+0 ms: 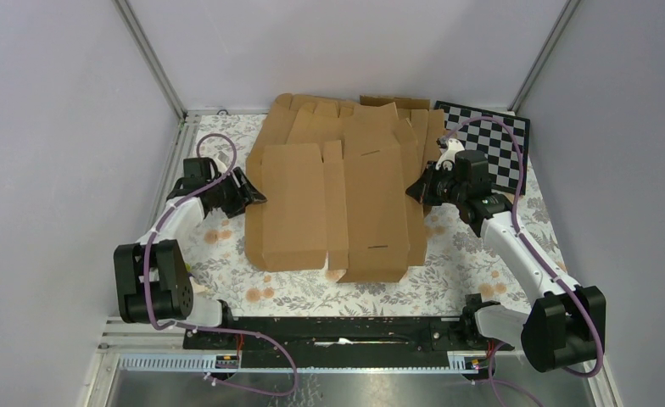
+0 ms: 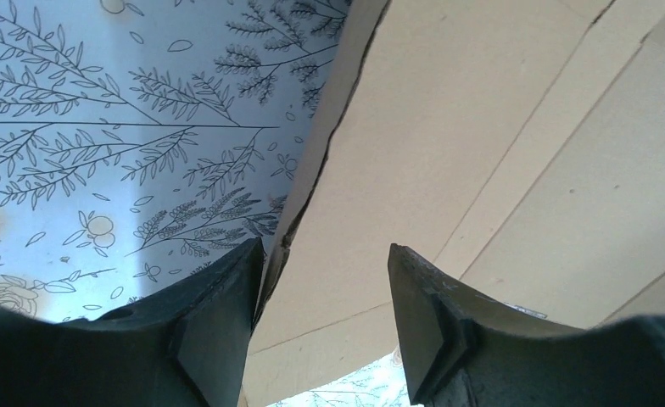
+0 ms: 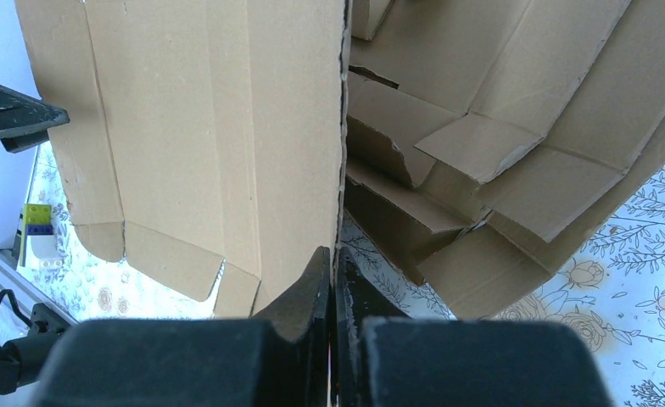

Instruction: Fold the paper box

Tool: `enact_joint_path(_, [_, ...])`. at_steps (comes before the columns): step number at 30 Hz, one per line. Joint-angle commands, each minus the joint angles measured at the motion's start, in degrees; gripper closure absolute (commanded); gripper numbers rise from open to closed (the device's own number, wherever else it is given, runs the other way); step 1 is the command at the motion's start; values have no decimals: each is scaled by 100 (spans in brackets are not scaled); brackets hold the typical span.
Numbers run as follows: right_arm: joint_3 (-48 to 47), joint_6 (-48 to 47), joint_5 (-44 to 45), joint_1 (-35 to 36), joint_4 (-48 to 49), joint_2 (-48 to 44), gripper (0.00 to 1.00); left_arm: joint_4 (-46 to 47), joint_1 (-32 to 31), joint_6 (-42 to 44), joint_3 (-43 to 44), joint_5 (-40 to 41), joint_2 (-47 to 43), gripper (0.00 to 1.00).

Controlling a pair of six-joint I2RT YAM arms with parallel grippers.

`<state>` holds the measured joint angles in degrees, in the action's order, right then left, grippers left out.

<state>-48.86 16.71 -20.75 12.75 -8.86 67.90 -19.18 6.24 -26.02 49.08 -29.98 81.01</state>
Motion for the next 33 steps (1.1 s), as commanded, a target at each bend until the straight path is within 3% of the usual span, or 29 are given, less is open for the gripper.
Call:
enact_joint_path(1, [3,21,-229,76,151,-21,100,-103,-4,132,348,339,117,42])
enact_joint_path(13, [67,193,-554,74,292,-96,100,-325,139,255,629,404,926,47])
enact_joint_path(15, [72,206,-548,80,293,-109,100,-306,149,279,634,299,959,56])
enact_joint_path(18, [62,241,-535,85,289,-89,99,-295,157,316,664,118,897,86])
enact_joint_path(21, [30,314,-504,87,288,-90,96,-96,154,277,525,34,358,96])
enact_joint_path(26, [8,717,-593,93,377,-62,98,-101,148,274,335,171,-1126,100])
enact_joint_path(33, [-224,1392,-242,217,442,-16,100,-253,149,15,441,-129,-2556,100])
